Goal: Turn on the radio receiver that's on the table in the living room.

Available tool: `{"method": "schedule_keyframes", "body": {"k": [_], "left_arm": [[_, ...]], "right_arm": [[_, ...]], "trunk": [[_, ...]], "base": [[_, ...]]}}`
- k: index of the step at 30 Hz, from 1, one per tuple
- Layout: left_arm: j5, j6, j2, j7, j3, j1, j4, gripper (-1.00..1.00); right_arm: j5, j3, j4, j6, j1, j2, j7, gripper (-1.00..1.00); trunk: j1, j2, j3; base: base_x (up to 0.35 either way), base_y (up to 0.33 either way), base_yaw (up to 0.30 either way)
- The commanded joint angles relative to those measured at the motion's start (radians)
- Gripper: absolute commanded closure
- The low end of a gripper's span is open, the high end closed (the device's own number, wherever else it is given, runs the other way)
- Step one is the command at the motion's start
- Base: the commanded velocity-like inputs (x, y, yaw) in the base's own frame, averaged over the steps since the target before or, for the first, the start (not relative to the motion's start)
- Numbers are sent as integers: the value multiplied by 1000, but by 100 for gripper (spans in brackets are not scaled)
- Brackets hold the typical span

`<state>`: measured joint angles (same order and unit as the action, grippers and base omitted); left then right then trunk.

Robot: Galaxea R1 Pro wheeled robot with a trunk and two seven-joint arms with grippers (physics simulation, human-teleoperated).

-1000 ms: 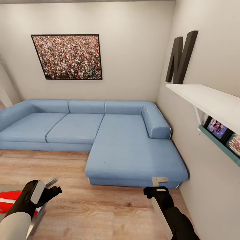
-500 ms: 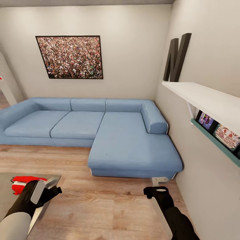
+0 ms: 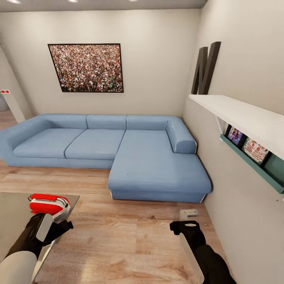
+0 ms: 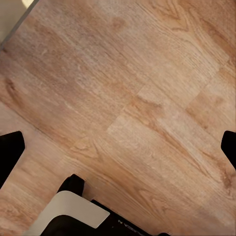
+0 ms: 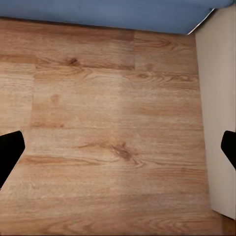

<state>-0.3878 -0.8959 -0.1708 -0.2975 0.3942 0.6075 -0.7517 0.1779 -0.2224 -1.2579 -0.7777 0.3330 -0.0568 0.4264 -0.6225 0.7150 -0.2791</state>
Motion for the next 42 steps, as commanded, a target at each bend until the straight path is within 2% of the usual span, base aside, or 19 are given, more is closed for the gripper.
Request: {"method": "schedule_keyframes", "body": {"k": [1, 8, 16, 18, 20, 22, 26, 33, 36, 37, 39, 42], "left_arm": [[0, 0, 0, 0, 0, 0, 0, -100], [2, 0, 0, -1, 0, 0, 2, -100], [-2, 13, 1, 4, -1, 0, 131, -100], [-1, 72, -2, 4, -1, 0, 188, -100], [-1, 165, -4, 4, -2, 0, 263, -100], [0, 210, -5, 5, -3, 0, 304, -100], [2, 236, -7, 40, -3, 0, 336, -100], [8, 253, -12, 80, -4, 0, 444, -100], [52, 297, -12, 82, -4, 0, 506, -100], [86, 342, -13, 86, -3, 0, 546, -100], [127, 401, -14, 117, -3, 0, 604, -100], [157, 440, -25, 166, -3, 0, 664, -100]], "right_arm": [[0, 0, 0, 0, 0, 0, 0, -100], [1, 0, 1, 0, 0, 0, 0, -100], [2, 6, 64, 1, 1, 0, -4, -100], [1, 23, 129, 4, 1, 1, -28, -100], [-1, 59, 180, 7, 0, 3, -78, -100], [-3, 86, 202, 7, 0, 4, -107, -100], [-5, 107, 255, 10, 0, 4, -123, -100], [-8, 113, 374, 34, 0, 5, -129, -100], [-8, 113, 428, 70, 0, 12, -129, -100], [-8, 113, 458, 83, 0, 20, -131, -100], [-10, 113, 503, 109, 0, 32, -142, -100], [-10, 112, 556, 164, 0, 48, -162, -100]], "trunk": [[0, 0, 0], [0, 0, 0], [0, 0, 0], [0, 0, 0], [0, 0, 0], [0, 0, 0], [0, 0, 0], [0, 0, 0], [0, 0, 0], [0, 0, 0], [0, 0, 0], [0, 0, 0]], "base": [[-334, 69, 0], [-206, 35, 0], [-9, 1, 0], [0, 0, 0], [0, 0, 0], [0, 0, 0], [0, 0, 0], [0, 0, 0], [0, 0, 0], [0, 0, 0], [0, 0, 0], [0, 0, 0]]}}
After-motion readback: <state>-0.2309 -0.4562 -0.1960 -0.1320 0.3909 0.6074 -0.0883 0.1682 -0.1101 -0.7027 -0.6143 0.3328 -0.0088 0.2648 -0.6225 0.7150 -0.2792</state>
